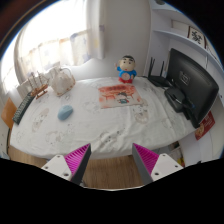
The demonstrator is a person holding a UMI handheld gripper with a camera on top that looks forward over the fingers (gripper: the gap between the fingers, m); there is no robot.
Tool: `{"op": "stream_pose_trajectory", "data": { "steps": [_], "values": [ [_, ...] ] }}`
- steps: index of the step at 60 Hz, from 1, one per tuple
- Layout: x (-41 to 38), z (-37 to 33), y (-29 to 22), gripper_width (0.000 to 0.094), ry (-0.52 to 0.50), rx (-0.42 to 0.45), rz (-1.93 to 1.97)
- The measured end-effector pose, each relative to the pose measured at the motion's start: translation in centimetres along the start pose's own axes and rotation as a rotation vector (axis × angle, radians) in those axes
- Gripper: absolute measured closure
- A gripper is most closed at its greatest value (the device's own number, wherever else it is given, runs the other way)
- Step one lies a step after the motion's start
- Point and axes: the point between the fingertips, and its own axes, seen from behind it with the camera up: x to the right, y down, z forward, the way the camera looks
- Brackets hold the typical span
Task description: Arrange mouse
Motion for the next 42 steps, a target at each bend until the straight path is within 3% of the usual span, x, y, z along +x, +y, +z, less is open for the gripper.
{"op": "stream_pose_trajectory", "data": {
  "steps": [15, 29, 42],
  "values": [
    [-12.5, 1.9, -0.9, 0.0080, -0.119, 0.030, -0.055],
    [-20.8, 4.2, -0.5, 0.0082, -0.165, 0.059, -0.065],
    [-25.6, 7.8, -1.1, 0.0081, -0.196, 0.173, -0.066]
  ]
}}
